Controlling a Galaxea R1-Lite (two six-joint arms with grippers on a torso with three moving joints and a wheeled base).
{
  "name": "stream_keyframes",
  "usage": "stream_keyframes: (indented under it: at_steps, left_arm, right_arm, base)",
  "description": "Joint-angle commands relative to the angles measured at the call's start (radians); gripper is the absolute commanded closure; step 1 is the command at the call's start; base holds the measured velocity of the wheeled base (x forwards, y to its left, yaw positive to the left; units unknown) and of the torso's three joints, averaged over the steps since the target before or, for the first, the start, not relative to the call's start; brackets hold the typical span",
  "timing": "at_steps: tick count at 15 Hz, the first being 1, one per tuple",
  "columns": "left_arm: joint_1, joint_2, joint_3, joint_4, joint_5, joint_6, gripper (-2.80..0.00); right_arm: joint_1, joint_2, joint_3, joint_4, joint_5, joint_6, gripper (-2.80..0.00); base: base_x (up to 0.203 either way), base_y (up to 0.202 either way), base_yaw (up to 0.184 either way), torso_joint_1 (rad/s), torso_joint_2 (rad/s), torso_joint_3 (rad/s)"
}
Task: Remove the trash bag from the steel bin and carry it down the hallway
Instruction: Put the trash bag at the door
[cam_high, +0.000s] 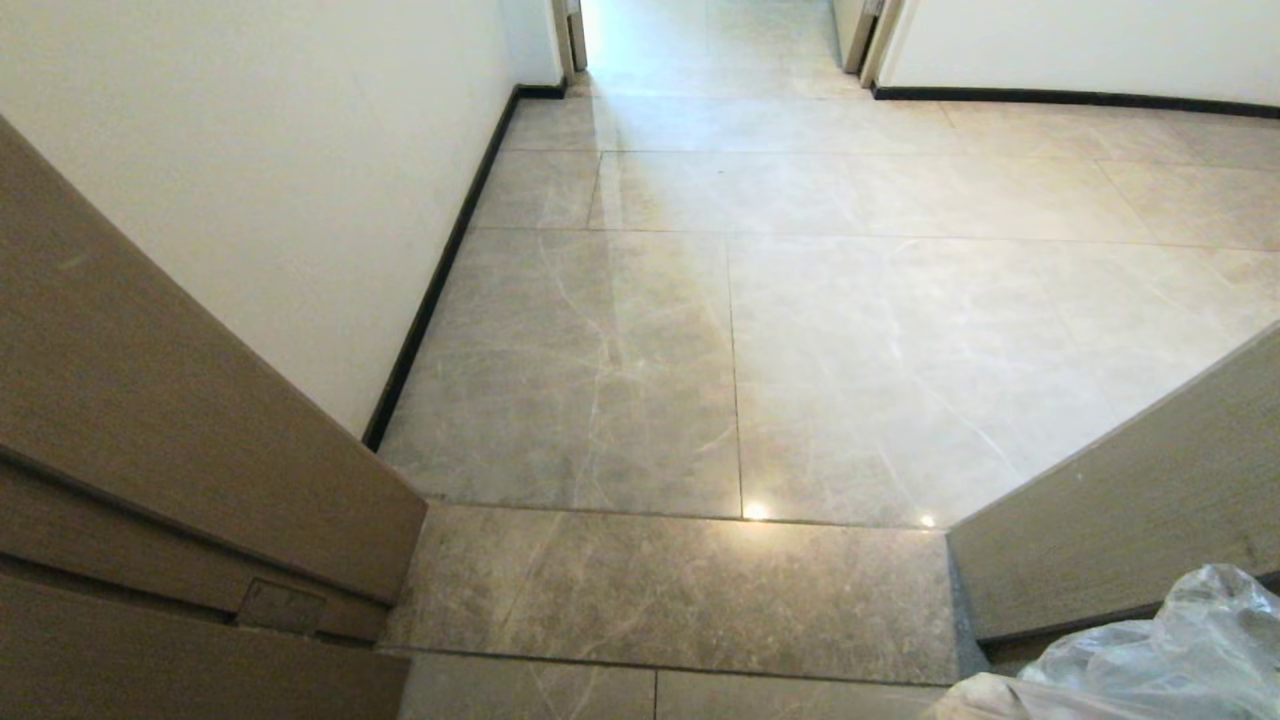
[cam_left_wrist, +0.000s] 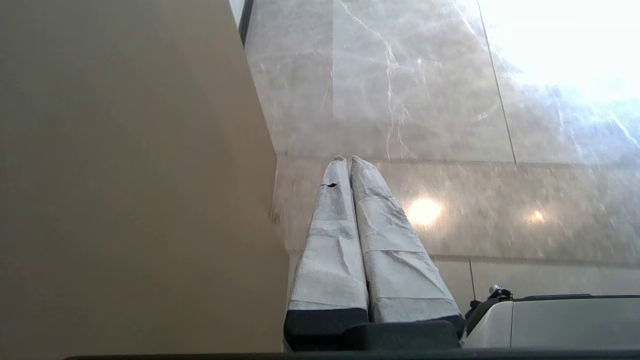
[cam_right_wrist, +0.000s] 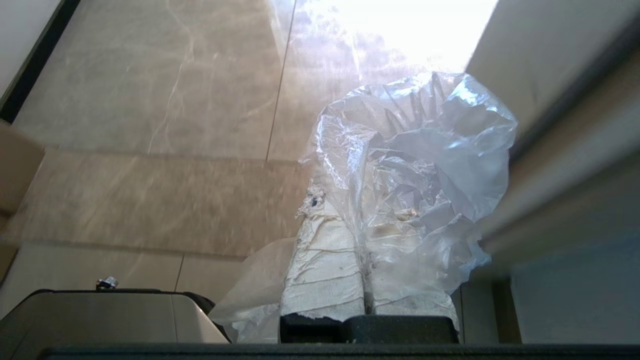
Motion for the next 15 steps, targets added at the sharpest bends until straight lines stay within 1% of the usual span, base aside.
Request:
stream_keyframes:
  at_steps: [1, 15]
  left_arm:
    - [0.000, 0.000, -0.001, 0.000, 0.000, 0.000, 0.00]
    - [0.000, 0.000, 0.001, 0.000, 0.000, 0.000, 0.00]
  right_arm:
    - [0.000, 0.001, 0.002, -0.001, 0.000, 0.000, 0.00]
    - [0.000, 0.001, 0.002, -0.001, 0.000, 0.000, 0.00]
  base:
    - [0.191, 0.000, 0.001, 0.002, 0.00, -0.002]
    - [0.190, 0.000, 0.001, 0.003, 0.00, 0.002]
